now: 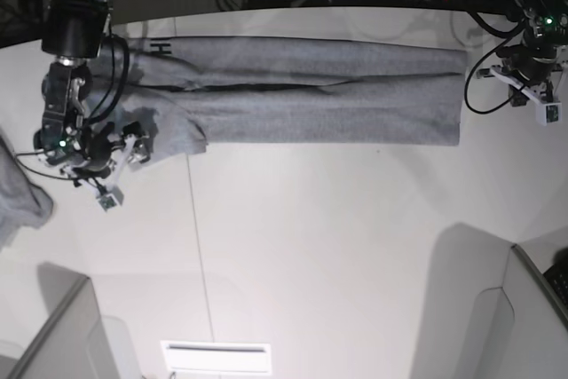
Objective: Fold the T-shirt properly
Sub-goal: 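Lower the folded edge onto the shirt and open both grippers, then regrasp the folded strip ends with both grippers and straighten it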
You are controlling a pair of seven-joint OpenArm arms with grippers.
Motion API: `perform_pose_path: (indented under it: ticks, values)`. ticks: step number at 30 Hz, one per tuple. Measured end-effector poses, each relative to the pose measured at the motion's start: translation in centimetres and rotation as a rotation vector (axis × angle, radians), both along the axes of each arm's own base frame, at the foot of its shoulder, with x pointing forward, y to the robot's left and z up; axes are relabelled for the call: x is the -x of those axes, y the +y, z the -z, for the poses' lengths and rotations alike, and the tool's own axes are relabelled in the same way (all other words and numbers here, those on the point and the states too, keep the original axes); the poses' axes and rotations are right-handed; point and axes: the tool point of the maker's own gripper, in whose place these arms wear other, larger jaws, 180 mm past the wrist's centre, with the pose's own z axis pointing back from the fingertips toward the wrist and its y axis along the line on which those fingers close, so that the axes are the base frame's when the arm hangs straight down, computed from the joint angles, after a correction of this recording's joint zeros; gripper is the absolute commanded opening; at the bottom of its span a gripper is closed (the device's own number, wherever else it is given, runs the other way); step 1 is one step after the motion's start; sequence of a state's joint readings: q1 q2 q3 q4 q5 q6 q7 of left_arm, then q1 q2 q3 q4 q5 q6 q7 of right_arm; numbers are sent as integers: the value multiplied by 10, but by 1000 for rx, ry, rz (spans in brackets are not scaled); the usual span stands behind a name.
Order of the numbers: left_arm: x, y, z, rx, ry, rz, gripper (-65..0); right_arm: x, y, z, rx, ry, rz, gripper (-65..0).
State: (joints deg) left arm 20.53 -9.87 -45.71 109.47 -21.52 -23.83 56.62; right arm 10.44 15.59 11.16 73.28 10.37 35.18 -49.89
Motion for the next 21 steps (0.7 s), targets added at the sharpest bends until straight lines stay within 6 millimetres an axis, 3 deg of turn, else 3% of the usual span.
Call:
perform_pose_path:
  ticks: [3,6,11,15,21]
  values:
    - [2,4,-1,-12,13,4,-650,-7,5,7,-22,19,-2,-248]
    - [1,6,-3,-19,9,6,-650,-8,9,12,-57,33,9,-348]
    - [1,4,-2,-14,9,5,-650,-8,10,13,-67,29,10,-650]
    - [1,5,-2,-15,10,6,-650,-6,8,12,-58,24,12,-650]
    - [1,4,-2,-14,10,6,-650,24,4,-8,70,23,-41,-650]
